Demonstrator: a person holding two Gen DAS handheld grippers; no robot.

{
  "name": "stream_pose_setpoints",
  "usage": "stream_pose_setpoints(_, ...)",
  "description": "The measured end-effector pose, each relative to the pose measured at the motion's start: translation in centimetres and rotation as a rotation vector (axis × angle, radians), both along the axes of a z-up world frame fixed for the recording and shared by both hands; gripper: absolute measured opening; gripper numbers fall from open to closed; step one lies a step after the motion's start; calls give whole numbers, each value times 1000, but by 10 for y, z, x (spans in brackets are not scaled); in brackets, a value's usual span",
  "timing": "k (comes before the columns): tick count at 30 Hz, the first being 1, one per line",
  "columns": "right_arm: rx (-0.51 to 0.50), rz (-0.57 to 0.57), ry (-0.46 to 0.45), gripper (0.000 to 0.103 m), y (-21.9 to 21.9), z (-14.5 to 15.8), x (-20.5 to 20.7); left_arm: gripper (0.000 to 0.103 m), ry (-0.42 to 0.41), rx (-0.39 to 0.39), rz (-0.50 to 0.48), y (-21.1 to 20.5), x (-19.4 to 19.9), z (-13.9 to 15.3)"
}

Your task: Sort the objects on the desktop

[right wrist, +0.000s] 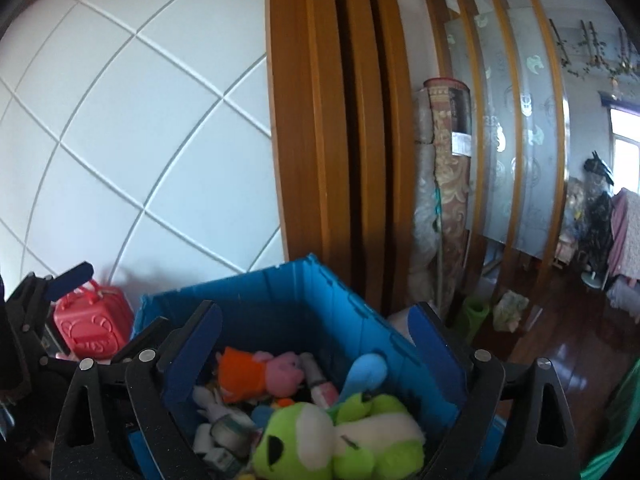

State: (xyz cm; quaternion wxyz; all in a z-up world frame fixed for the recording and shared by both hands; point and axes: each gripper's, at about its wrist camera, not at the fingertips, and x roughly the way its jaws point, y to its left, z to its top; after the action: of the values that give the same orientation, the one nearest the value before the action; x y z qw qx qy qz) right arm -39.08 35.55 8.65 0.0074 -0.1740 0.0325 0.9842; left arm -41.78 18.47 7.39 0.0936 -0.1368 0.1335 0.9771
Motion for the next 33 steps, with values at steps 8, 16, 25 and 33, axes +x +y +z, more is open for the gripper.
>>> stream_pose_setpoints(8,-37,2,70,102,-5,7,37,103,-17,6,56,-16,11,-10)
stream_pose_setpoints(16,-48,61,92,102,-27,-3,74,103,24,49,117,-37,45,-13)
stream_pose_setpoints(25,-63,76,74,102,-47,-21,109,103,46,89,154,-72,89,-24)
stream_pose_setpoints(33,-71,61,75,102,-84,-32,167,103,52,84,161,-123,151,-40)
